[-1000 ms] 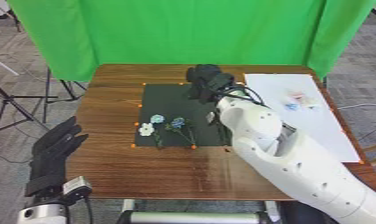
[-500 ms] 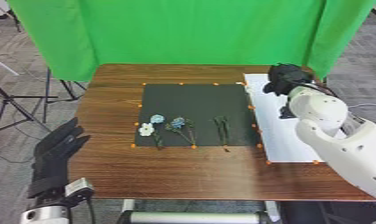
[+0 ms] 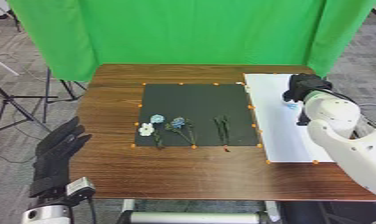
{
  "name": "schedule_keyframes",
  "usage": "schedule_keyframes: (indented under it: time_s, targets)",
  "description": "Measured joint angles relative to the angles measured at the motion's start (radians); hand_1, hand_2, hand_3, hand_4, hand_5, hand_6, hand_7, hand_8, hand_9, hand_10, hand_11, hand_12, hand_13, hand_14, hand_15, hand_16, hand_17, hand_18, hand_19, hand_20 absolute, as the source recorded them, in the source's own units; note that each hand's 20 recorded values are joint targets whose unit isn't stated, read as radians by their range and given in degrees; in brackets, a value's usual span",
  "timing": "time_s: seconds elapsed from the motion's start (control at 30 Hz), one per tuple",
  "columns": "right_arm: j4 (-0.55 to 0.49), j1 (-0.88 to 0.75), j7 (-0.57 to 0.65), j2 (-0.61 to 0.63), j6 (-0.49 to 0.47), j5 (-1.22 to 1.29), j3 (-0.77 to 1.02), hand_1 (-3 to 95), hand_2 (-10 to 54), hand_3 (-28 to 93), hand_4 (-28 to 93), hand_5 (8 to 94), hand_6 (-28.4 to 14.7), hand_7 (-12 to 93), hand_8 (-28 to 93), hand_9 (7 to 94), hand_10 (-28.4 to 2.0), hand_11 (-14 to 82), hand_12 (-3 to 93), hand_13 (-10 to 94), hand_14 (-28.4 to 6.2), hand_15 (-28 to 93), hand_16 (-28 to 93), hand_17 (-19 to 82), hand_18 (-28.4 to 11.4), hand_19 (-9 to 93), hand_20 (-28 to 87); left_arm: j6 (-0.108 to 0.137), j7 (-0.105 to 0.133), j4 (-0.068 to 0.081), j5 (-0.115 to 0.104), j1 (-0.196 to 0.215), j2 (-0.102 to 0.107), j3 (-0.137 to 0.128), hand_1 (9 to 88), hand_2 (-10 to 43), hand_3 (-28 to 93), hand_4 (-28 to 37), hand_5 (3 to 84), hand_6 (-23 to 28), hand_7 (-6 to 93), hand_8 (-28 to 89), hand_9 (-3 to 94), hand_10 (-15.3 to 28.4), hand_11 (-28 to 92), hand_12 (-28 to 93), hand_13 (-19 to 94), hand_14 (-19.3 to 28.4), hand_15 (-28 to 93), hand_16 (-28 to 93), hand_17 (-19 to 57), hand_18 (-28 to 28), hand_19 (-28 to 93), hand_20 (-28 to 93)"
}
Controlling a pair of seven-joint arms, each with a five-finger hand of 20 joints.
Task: Arrange flowers
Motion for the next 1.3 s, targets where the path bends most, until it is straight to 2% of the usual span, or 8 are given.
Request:
schedule_keyframes:
  time_s: [0.13,0.33,0.47,0.67,1.0,1.2,1.3]
  targets:
    - [0.023,-0.012,0.008,-0.017,-0.036,-0.006,0.015,30.3,-3.9,87,-27,52.1,-9.1,16,-10,51.8,-19.6,23.0,17.4,57,-12.1,75,13,36,-18.7,93,11,0.004,0.011,0.000,-0.012,-0.003,0.006,0.007,27.0,4.1,84,-18.1,37.9,9.6,16.4,-11,31.2,19.1,36,5,24,26.9,65,-18,-9.2,21.7,61,4]
    - [0.047,-0.032,0.024,-0.030,-0.054,-0.008,0.037,30.6,-4.0,86,-27,52.1,-9.0,16,-10,51.8,-19.5,22.9,17.6,57,-12.1,75,12,36,-18.7,93,11,0.004,0.010,0.001,-0.013,-0.009,0.007,0.008,27.0,4.2,84,-18.1,37.9,9.6,16.4,-11,31.2,19.0,36,5,24,27.0,66,-18,-9.2,21.7,61,4]
    - [0.060,-0.041,0.032,-0.032,-0.062,-0.012,0.041,31.5,-3.2,86,-27,53.2,-8.4,16,-10,52.9,-19.2,23.6,17.8,57,-12.0,75,12,36,-18.6,93,11,0.002,0.004,0.001,-0.008,-0.009,0.004,0.005,27.0,4.2,84,-18.1,37.9,9.6,16.5,-11,31.2,19.0,36,5,24,27.0,66,-18,-9.2,21.7,61,4]
    - [0.072,-0.051,0.039,-0.038,-0.071,-0.027,0.038,32.0,-2.9,85,-28,53.7,-8.0,17,-11,53.3,-18.9,23.8,17.7,58,-11.7,75,12,36,-18.5,93,11,-0.003,-0.015,0.001,0.009,-0.010,-0.017,-0.002,27.1,4.3,84,-18.1,37.9,9.6,16.5,-11,31.1,19.1,36,5,24,26.9,66,-18,-9.2,21.7,61,4]
    - [0.089,-0.033,0.053,-0.050,-0.051,-0.063,-0.015,30.8,-1.3,82,-28,54.0,-7.8,17,-11,54.0,-18.7,24.2,17.7,58,-11.6,74,12,37,-18.4,93,11,-0.003,-0.019,0.002,0.009,-0.017,-0.018,0.001,27.1,4.3,84,-18.0,37.9,9.6,16.6,-11,31.1,19.0,36,5,24,26.9,66,-18,-9.2,21.7,61,4]
    - [0.101,-0.008,0.064,-0.046,0.003,-0.080,-0.074,30.8,1.7,79,-28,57.5,-5.4,19,-11,58.6,-17.4,25.3,17.5,61,-11.1,74,12,38,-18.3,93,12,-0.009,-0.030,0.002,0.018,-0.019,-0.027,-0.001,27.1,4.3,84,-18.0,37.9,9.6,16.5,-12,31.2,19.0,36,5,24,26.9,66,-18,-9.2,21.7,61,4]
    - [0.104,0.001,0.069,-0.046,0.024,-0.090,-0.095,35.0,1.6,79,-28,62.9,-3.2,21,-13,64.2,-15.0,26.9,17.5,64,-9.2,72,13,40,-18.0,93,12,-0.013,-0.036,0.002,0.024,-0.021,-0.030,-0.001,27.2,4.5,84,-18.0,37.9,9.6,16.5,-12,31.2,19.0,36,5,24,26.9,66,-18,-9.2,21.7,61,4]
